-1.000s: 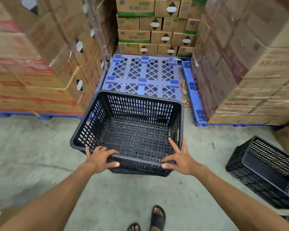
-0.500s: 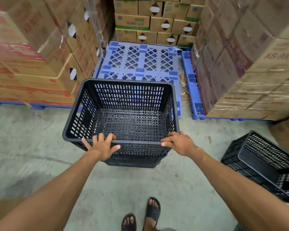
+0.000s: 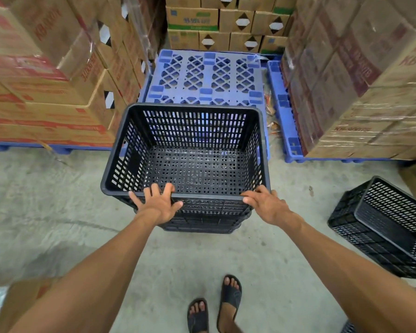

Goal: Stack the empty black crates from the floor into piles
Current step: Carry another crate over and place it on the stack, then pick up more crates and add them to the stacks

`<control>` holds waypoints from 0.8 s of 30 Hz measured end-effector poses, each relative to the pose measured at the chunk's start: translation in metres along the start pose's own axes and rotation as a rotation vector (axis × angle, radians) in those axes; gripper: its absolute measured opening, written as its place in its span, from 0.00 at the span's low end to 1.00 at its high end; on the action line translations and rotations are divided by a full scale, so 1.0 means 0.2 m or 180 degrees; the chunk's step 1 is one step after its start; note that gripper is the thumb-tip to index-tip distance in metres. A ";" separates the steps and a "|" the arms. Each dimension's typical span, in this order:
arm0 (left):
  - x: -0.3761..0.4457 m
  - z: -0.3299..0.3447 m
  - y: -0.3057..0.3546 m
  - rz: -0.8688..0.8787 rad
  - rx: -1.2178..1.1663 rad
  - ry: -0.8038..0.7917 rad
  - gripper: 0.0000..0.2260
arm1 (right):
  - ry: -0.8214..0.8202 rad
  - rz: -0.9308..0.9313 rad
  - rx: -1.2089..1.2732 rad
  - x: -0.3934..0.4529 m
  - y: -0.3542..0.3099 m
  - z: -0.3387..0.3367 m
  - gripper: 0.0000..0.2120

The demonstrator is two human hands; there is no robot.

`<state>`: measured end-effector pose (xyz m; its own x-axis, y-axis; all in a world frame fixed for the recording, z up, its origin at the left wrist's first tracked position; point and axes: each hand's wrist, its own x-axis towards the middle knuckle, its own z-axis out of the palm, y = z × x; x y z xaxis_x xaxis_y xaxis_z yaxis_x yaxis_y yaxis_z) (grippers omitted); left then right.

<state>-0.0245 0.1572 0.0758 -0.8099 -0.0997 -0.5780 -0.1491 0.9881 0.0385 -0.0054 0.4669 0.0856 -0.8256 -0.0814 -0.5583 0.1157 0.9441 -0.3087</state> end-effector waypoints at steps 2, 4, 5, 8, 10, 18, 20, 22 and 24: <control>-0.01 -0.01 0.00 -0.0069 0.0066 -0.0172 0.25 | -0.0080 0.0183 -0.0120 -0.01 -0.04 -0.02 0.21; -0.04 -0.04 0.01 -0.0140 0.0210 -0.0413 0.33 | -0.0132 0.0245 -0.0189 -0.06 -0.08 -0.02 0.21; -0.06 -0.06 0.03 -0.0187 0.0204 -0.0516 0.35 | -0.0136 0.0167 -0.0197 -0.08 -0.09 0.00 0.22; -0.18 -0.13 0.15 0.0095 -0.0130 -0.0541 0.37 | -0.0035 -0.0186 0.0307 -0.24 -0.08 0.00 0.33; -0.28 -0.17 0.27 0.0500 -0.0459 -0.0280 0.32 | 0.0203 -0.0295 0.0739 -0.38 -0.02 0.00 0.36; -0.76 -0.14 0.89 0.2268 -0.1280 -0.0476 0.15 | 0.1069 0.0774 0.2708 -1.11 0.46 0.10 0.33; -0.90 -0.06 1.08 0.2483 -0.1078 -0.0790 0.15 | 0.1322 0.1171 0.3141 -1.35 0.61 0.20 0.31; -1.03 0.03 1.27 0.2668 -0.0842 -0.1039 0.15 | 0.1387 0.1473 0.3444 -1.59 0.74 0.32 0.29; -1.15 0.12 1.42 0.2844 -0.0638 -0.1254 0.15 | 0.1458 0.1707 0.3710 -1.79 0.85 0.43 0.29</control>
<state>0.1326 0.4644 0.2011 -0.4309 0.7529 -0.4974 0.3010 0.6396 0.7073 0.3571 0.6287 0.1665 -0.6133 0.5346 -0.5814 0.6843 -0.0081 -0.7292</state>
